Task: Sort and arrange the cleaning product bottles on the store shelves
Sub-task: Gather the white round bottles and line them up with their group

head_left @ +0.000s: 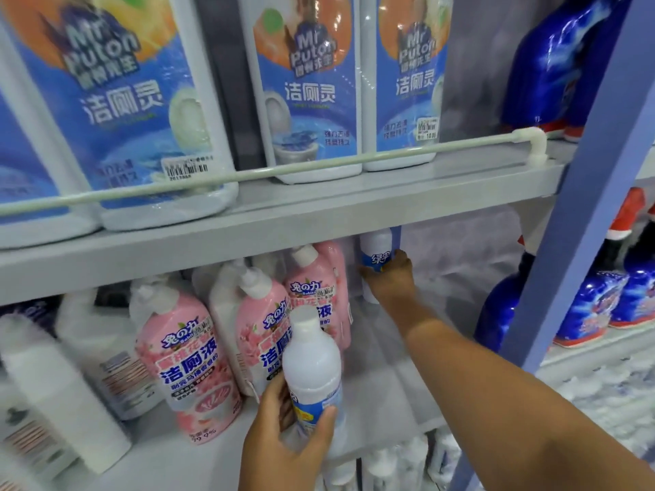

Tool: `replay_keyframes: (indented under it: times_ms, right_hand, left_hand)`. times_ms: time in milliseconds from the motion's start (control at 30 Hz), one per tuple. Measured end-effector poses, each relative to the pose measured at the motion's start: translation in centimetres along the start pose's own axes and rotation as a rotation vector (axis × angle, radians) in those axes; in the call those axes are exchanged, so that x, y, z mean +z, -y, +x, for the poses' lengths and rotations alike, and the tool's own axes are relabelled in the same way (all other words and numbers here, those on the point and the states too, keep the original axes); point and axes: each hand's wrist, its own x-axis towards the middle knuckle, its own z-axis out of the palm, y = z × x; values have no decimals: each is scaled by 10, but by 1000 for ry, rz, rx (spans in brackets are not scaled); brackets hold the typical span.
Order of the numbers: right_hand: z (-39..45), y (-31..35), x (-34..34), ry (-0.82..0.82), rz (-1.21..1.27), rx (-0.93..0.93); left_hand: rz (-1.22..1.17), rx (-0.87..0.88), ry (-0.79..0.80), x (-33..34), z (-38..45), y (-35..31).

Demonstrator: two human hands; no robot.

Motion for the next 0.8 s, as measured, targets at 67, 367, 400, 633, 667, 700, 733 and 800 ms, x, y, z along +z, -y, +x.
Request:
replay_keyframes:
  times_ms: [67, 367, 400, 633, 667, 700, 733, 800]
  right_hand:
    - [5, 4, 0, 19, -32, 11]
    - [-76, 20, -59, 54, -51, -25]
    - [-95, 20, -70, 61, -41, -19]
    - [-206, 22, -129, 192, -49, -78]
    - [-215, 19, -133, 195, -53, -77]
    - [-221, 18, -134, 199, -53, -81]
    - [-224, 14, -134, 205, -62, -90]
    - [-228, 7, -135, 225, -57, -93]
  left_hand:
    - [-2, -19, -3, 2, 2, 1]
    - [-79, -69, -65, 12, 1, 4]
    - [-84, -67, -68, 11, 0, 4]
    - [-77, -50, -2, -1, -3, -5]
    - [-76, -51, 19, -1, -3, -5]
    - [-68, -48, 27, -3, -2, -5]
    - [-54, -39, 27, -4, -2, -6]
    - [-26, -25, 31, -4, -5, -9]
